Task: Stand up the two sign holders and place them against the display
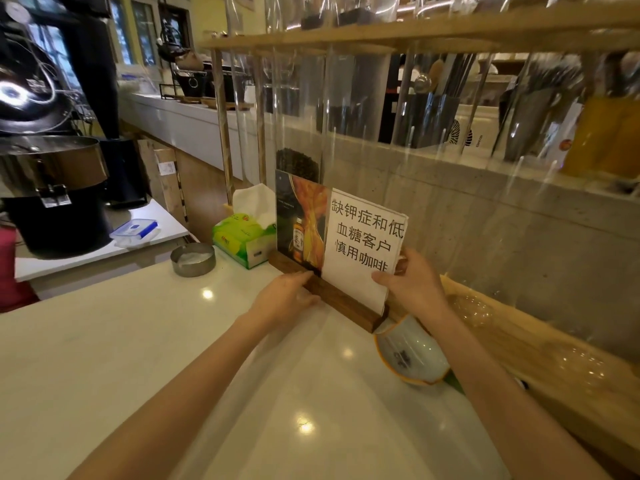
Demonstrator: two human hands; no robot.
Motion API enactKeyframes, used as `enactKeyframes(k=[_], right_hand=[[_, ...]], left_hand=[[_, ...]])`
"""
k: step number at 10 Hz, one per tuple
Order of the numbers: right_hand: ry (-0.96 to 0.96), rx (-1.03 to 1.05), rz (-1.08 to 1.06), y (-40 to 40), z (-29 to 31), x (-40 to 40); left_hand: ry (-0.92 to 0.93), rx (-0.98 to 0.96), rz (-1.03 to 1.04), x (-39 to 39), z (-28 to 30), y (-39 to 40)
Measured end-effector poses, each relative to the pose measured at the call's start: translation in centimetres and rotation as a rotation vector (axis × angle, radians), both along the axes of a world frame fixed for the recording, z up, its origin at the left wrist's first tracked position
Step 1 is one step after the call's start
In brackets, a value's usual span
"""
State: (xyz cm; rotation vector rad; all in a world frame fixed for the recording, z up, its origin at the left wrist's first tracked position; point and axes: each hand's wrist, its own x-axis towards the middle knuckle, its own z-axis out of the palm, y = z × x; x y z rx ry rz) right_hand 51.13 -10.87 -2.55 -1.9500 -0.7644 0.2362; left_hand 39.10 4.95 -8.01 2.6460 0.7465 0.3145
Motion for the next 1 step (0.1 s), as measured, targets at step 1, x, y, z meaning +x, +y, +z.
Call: enactKeyframes(k=[1], right_hand=[[-0.016,0.188,-0.114,-0.35,1.59,-0.66]], left_hand=[[-0.143,-0.018,0.036,-2.58,1.01,0.50]])
